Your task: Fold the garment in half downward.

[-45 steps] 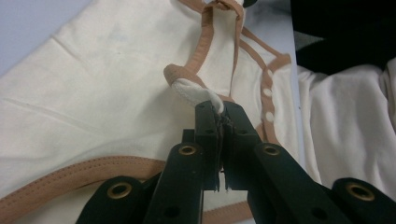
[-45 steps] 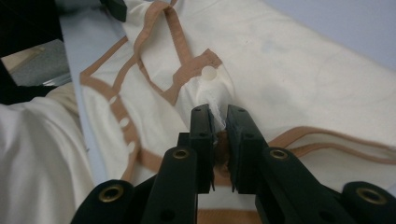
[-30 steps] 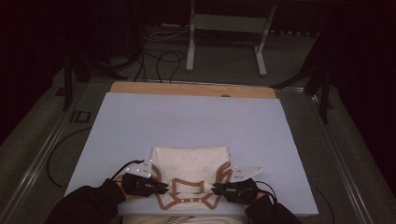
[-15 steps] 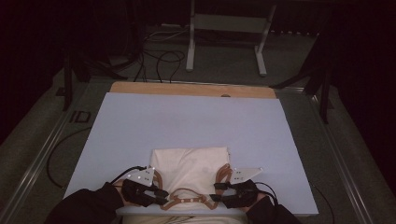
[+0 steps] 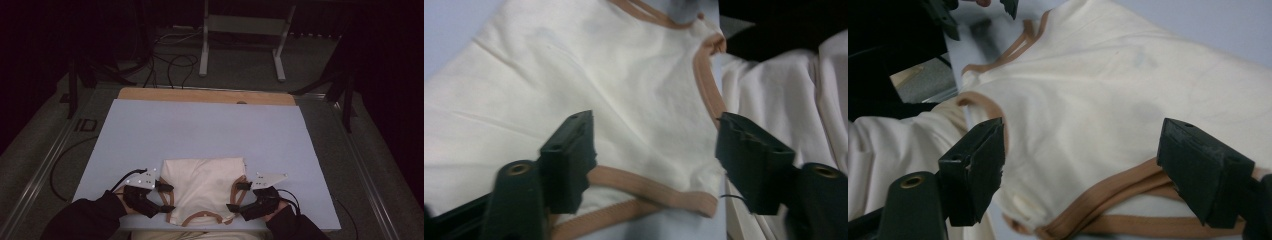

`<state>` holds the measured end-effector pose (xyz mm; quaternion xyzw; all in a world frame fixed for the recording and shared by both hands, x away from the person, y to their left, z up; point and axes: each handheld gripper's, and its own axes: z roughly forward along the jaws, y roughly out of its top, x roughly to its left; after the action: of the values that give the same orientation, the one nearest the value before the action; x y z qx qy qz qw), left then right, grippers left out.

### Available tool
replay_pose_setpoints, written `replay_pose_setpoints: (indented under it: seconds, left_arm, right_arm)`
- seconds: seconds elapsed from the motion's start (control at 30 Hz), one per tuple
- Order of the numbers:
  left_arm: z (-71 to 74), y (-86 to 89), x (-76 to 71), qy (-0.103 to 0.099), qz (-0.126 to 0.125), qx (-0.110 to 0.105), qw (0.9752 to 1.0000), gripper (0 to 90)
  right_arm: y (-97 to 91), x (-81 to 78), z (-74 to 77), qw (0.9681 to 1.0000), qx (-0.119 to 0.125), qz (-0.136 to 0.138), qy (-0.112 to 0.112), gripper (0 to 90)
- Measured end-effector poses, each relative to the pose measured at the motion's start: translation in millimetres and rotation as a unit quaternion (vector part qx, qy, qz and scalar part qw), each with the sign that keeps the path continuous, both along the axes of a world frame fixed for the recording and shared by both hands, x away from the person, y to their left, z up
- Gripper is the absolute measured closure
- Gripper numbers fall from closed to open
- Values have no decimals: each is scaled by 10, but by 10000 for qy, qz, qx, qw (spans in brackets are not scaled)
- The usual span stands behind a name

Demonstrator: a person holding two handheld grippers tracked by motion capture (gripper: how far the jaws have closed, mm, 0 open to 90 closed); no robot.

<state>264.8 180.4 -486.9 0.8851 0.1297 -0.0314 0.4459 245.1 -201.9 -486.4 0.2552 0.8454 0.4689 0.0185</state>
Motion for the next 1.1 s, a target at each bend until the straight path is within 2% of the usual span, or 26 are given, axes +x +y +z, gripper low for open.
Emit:
replay_pose_setpoints:
  seconds: [0.13,0.33,0.37,0.43,0.53,0.7,0.83,1.1]
  left_arm:
    - [22,14,46,-70,137,-27,9999,158]
    - [75,52,156,-174,377,-161,9990,135]
    - [87,58,180,-205,456,-155,9986,132]
    - [109,70,236,-246,551,-122,9981,128]
    - [137,81,302,-303,632,-81,9975,122]
    - [147,93,413,-375,830,-9,9958,122]
    - [107,101,515,-364,986,44,9944,123]
    - [37,108,660,-291,1123,148,9931,130]
  right_arm:
    - [1,60,32,9998,-89,-50,-149,162]
    - [-32,169,76,9986,-75,-170,-495,147]
    - [-45,196,84,9985,-77,-188,-506,150]
    - [-74,255,94,9975,-82,-200,-668,151]
    - [-104,346,112,9974,-46,-276,-656,152]
    - [-138,509,119,9965,-177,-413,-705,150]
    - [-145,618,103,9961,-235,-513,-673,146]
    - [-114,810,79,9953,-369,-612,-649,143]
